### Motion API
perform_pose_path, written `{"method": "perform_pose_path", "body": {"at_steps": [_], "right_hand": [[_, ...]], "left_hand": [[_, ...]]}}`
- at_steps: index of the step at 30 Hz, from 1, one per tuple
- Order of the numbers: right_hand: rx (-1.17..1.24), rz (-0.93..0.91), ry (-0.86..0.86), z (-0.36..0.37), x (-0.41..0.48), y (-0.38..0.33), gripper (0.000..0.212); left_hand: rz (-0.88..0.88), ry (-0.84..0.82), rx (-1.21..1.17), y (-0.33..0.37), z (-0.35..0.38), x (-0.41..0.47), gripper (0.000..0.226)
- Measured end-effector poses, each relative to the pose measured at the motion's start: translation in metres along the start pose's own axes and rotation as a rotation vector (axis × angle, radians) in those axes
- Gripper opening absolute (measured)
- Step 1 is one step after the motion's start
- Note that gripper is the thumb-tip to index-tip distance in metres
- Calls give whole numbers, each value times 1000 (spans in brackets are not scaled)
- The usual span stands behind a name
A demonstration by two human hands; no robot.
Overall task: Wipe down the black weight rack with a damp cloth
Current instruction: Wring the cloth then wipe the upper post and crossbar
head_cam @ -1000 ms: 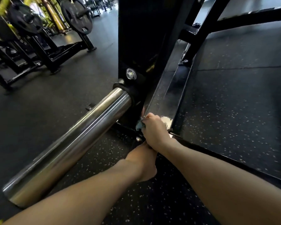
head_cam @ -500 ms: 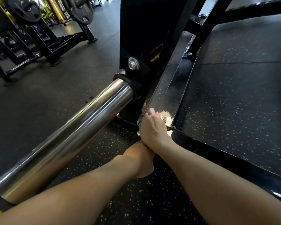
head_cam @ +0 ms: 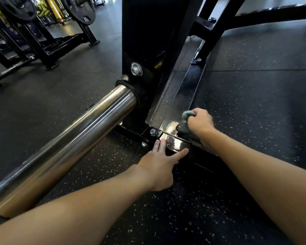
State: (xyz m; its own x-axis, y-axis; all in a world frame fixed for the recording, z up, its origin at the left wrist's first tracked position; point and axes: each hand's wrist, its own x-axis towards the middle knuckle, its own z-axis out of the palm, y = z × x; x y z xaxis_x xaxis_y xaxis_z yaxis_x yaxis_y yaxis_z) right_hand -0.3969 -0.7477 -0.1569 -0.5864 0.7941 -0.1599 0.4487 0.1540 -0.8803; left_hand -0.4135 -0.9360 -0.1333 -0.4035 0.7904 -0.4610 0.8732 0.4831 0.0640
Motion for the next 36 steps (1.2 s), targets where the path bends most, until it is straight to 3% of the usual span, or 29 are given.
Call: {"method": "perform_pose_path", "body": {"at_steps": [3,6,12,16,19,25,28,31,33,36], "right_hand": [[-98,182,-122,-5,7,25,13],[-78,194,-301,8,4,32,18],[18,267,-411,6,-3,28,21],[124,240,-403,9,0,31,23],[-39,206,-335,13,0,31,27],[-112,276,-435,14,0,26,31],[86,269,-472,7,-2,29,21],[457,227,-448,1,-6,28,25],[745,287,-396,-2,-7,25,26],[893,328,-294,-17,-12,23,31]], "left_hand": [[-17,8,-51,4,-4,0,88],[-10,-9,-42,4,-6,-1,88],[-16,-23,-37,4,-4,0,91],[-10,-24,-21,5,-4,-2,91],[-22,-30,-13,6,-5,-3,90],[-40,-48,-17,7,-9,-1,90],[-43,-51,-9,8,-9,-1,93],[-45,-48,1,9,-11,-2,94],[-49,-54,2,8,-13,-2,94],[-56,-70,0,7,-16,-1,93]]}}
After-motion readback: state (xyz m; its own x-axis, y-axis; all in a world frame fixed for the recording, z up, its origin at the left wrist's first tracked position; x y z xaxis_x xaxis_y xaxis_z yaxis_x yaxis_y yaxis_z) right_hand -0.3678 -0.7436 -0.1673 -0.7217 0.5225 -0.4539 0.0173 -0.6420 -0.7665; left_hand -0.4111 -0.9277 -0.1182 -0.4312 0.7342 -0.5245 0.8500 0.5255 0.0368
